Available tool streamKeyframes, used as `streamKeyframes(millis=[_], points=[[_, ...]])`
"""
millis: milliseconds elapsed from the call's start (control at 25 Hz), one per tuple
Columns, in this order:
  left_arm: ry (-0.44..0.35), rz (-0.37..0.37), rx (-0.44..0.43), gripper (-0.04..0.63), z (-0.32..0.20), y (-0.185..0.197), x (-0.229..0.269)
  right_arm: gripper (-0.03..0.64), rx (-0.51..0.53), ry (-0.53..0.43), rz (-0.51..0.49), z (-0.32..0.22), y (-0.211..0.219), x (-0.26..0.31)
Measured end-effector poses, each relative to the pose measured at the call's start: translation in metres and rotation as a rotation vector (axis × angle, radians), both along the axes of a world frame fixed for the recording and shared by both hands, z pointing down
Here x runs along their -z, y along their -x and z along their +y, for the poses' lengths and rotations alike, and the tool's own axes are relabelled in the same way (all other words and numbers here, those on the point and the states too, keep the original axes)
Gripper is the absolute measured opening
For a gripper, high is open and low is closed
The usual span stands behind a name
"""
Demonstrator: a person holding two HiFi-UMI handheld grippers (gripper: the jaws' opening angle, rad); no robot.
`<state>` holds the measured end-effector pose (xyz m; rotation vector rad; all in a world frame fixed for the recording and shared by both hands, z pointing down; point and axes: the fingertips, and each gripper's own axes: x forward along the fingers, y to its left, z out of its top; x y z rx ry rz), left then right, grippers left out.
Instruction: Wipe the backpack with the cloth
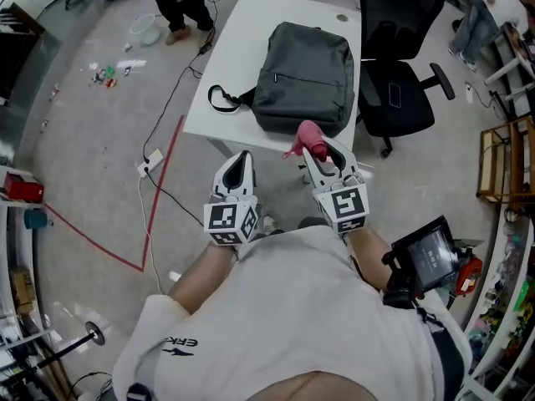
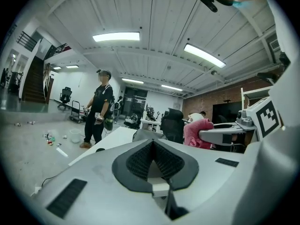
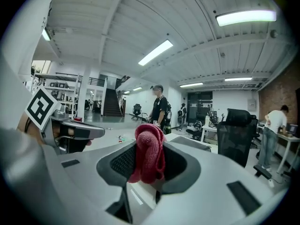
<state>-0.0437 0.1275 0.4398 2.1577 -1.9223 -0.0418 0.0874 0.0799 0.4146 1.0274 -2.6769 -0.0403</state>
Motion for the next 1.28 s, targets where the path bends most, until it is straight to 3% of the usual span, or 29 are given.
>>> streamKeyframes(millis=[520, 1280], points=[[0.008, 0.014, -0.042, 0.003, -0.083, 0.035, -0.007, 0.132, -0.074, 0.01, 0.008, -0.092, 0.027, -0.004], [0.109, -0.012, 0.008, 0.003, -0.244, 0.049, -0.031, 0.132, -0.033, 0.06, -0.013, -0.286, 0.05, -0.018]])
